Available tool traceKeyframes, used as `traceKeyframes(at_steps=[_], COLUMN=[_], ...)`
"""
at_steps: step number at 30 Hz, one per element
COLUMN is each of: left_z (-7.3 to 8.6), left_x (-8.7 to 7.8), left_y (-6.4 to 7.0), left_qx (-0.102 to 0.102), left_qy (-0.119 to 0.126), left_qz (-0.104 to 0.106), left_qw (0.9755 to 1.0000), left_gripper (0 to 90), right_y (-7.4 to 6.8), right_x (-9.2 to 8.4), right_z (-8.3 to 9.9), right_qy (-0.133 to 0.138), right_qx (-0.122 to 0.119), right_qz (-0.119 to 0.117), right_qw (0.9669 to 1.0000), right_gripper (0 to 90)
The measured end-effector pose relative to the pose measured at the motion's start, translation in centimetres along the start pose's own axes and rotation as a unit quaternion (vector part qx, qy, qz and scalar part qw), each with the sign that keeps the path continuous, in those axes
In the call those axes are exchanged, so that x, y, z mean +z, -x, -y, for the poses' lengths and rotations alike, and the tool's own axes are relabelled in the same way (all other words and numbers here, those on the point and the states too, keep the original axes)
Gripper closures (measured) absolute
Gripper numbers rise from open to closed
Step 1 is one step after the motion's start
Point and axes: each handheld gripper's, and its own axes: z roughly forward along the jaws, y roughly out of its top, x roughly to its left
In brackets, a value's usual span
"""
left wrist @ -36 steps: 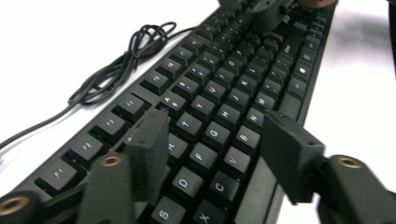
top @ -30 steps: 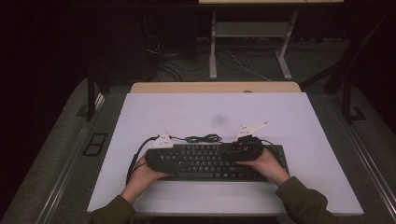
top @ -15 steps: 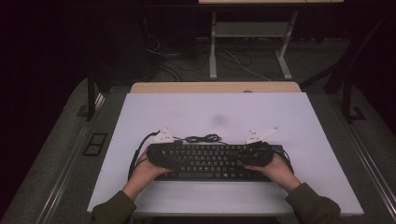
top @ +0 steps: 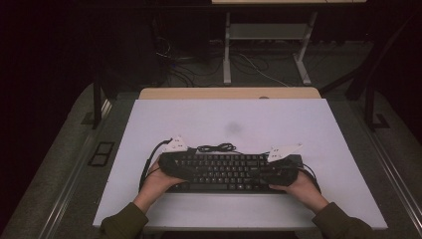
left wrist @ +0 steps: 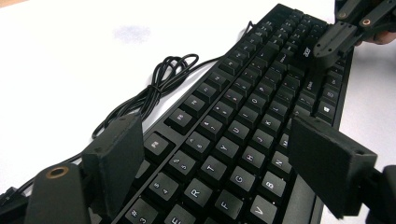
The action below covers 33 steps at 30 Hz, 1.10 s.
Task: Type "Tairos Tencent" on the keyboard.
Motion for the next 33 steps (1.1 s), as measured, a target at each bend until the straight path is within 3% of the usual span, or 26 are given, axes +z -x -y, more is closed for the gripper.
traceKeyframes(at_steps=[12,19,21,30,33], left_z=[0.13,0.05,0.08,-0.11,-0.14], left_x=[0.36,0.45,0.49,0.8,0.99], left_y=[0.14,0.14,0.1,0.17,0.23], left_qx=[0.002,0.002,0.003,0.018,0.019], left_qy=[-0.007,-0.006,-0.009,-0.035,-0.044], left_qz=[0.003,0.006,0.009,0.011,0.012], left_qw=[1.0,1.0,0.9999,0.9992,0.9987], left_gripper=[18.7,26.3,34.5,86.7,89.4], right_y=[-0.14,-0.07,-0.09,-0.11,-0.12], right_x=[0.7,0.79,0.79,0.8,0.79], right_z=[0.7,0.79,0.78,0.8,0.81], right_qy=[-0.029,-0.024,-0.024,-0.024,-0.024], right_qx=[-0.009,-0.009,-0.01,-0.01,-0.01], right_qz=[0.002,-0.003,-0.002,-0.002,-0.002], right_qw=[0.9995,0.9997,0.9997,0.9997,0.9997], right_gripper=[89.1,89.1,89.1,89.1,89.1])
